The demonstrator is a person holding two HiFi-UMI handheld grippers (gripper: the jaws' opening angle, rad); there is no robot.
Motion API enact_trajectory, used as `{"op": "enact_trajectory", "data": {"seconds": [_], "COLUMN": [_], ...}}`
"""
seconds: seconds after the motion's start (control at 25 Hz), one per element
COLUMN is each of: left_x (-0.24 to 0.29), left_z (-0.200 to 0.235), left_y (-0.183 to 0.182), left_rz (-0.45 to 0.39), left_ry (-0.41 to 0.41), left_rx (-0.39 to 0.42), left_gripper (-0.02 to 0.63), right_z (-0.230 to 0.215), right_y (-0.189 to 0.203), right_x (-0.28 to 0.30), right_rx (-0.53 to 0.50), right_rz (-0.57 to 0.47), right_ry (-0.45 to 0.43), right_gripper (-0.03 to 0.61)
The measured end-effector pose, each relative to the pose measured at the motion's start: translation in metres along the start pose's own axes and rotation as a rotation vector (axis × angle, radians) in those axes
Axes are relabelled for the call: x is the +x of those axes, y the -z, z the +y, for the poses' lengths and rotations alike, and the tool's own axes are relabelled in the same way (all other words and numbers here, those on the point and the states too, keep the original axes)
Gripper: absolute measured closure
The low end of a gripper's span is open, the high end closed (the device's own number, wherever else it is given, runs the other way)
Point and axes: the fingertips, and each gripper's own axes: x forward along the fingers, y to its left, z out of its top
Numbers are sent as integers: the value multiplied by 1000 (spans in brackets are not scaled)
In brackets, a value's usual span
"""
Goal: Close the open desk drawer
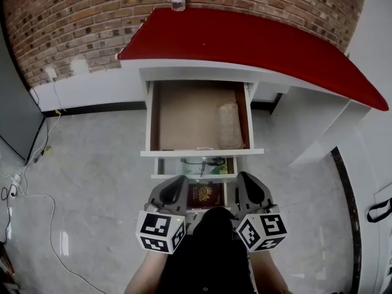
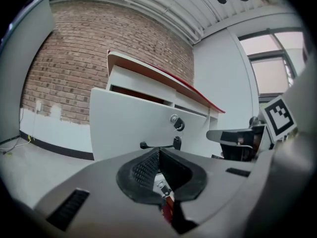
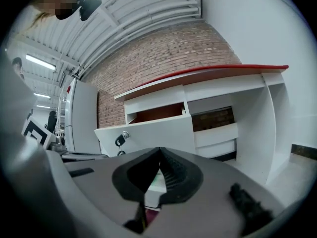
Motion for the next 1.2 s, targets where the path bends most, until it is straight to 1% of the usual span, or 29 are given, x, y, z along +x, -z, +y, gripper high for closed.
{"op": "enact_trajectory", "data": {"seconds": [0.08, 0.24, 0.48, 0.64, 0.84, 1.0, 1.2], "left_x": [3, 8, 12, 17, 22, 22, 26], "left_z": [5, 14, 21, 24, 25, 26, 28], "left_y": [-3, -7, -20, -25, -32, -35, -57], "left_rz": [-12, -8, -33, -47, -67, -80, -136], "left_ry": [-17, -33, -37, -37, -45, -49, -55], "left_rx": [-1, -15, 8, 6, 10, -6, -8], "left_gripper": [604, 604, 604, 604, 604, 604, 604], "right_z": [1, 3, -1, -2, 0, 0, 0], "right_y": [-6, -6, -7, -10, -18, -22, -44], "right_x": [5, 11, 23, 32, 39, 41, 49], "right_rx": [-8, 16, 67, 60, 59, 70, 44], "right_rz": [-12, -5, -18, -26, -61, -70, -115], "right_ry": [4, 6, 18, 19, 18, 25, 11], "right_gripper": [567, 566, 567, 566, 567, 567, 567]}}
